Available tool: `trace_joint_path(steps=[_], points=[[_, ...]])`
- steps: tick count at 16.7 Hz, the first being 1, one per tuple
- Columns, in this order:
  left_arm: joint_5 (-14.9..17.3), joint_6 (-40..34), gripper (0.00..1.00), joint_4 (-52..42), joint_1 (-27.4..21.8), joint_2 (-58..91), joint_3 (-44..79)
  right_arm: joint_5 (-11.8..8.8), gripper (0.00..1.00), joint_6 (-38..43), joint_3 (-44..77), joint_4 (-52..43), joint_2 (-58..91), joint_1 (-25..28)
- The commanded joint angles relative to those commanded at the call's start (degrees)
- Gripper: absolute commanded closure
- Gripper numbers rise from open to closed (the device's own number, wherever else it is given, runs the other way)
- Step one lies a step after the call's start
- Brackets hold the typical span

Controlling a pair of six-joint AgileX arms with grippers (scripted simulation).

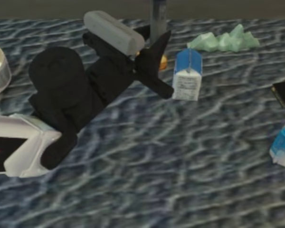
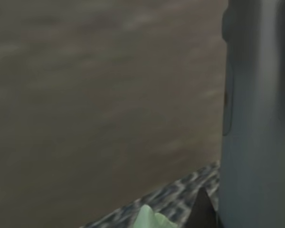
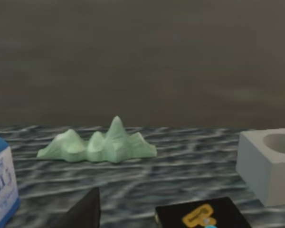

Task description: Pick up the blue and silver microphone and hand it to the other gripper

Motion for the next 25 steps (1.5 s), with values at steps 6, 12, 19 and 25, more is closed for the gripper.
trace_joint_path(steps=[6, 12, 19, 25], points=[[0.0, 0.0, 1.0, 0.0, 0.0, 0.0, 0.0, 2.26, 0.0, 0.19, 10.29, 9.13, 19.52, 12.84], [0.0, 0.0, 1.0, 0.0, 0.0, 0.0, 0.0, 5.07, 0.0, 1.16, 25.75, 23.09, 47.22, 29.3], [0.0, 0.0, 1.0, 0.0, 0.0, 0.0, 0.0, 7.21, 0.0, 1.43, 35.72, 31.97, 66.59, 41.4], [0.0, 0.0, 1.0, 0.0, 0.0, 0.0, 0.0, 7.24, 0.0, 1.44, 35.98, 32.23, 67.46, 41.74]])
